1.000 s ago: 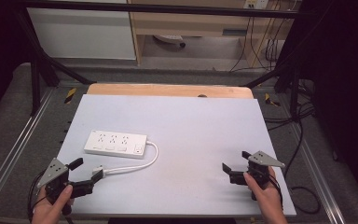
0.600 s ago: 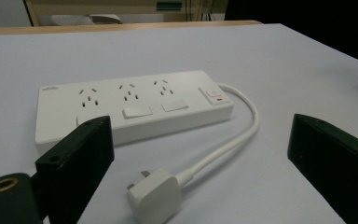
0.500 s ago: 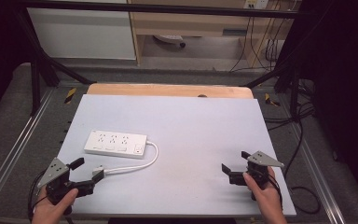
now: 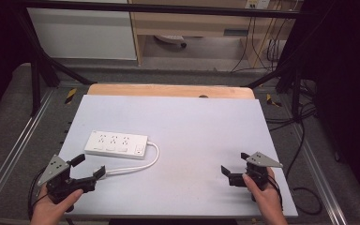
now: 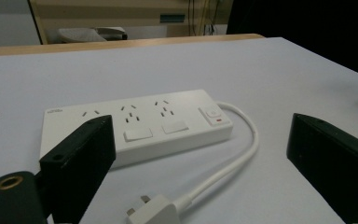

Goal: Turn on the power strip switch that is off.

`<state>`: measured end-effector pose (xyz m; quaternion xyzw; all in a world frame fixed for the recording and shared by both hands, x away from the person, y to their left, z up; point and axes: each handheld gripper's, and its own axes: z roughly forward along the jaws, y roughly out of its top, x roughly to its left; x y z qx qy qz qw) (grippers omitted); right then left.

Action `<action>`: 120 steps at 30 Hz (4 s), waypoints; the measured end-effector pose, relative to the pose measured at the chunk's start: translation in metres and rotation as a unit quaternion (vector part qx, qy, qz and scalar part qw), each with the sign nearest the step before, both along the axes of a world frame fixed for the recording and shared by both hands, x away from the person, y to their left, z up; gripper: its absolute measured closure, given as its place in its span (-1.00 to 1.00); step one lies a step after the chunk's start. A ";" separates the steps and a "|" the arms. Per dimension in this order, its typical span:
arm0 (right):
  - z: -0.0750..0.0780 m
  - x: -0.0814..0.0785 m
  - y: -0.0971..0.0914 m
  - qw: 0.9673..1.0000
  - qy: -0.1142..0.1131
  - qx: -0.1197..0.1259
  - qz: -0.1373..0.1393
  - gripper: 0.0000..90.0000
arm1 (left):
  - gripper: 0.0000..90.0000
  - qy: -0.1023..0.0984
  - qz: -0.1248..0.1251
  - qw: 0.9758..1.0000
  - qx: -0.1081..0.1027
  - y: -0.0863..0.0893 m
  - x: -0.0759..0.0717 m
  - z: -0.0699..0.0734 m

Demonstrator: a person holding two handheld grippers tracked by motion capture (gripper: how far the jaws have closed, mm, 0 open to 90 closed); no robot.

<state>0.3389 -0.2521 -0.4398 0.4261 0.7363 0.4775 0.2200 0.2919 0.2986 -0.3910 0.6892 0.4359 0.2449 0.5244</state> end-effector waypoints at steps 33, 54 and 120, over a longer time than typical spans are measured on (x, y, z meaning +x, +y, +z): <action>0.001 -0.001 0.000 1.000 -0.003 0.004 0.010 -0.94 | -0.84 -0.017 -0.027 0.999 0.003 -0.027 0.033 0.035; 0.002 -0.002 0.001 1.000 -0.004 0.001 0.013 -0.94 | -0.84 -0.015 -0.037 0.999 0.016 -0.040 0.056 0.036; 0.001 -0.002 0.001 1.000 -0.001 -0.001 0.010 -0.95 | -0.57 0.059 -0.034 0.994 0.090 -0.072 0.101 -0.018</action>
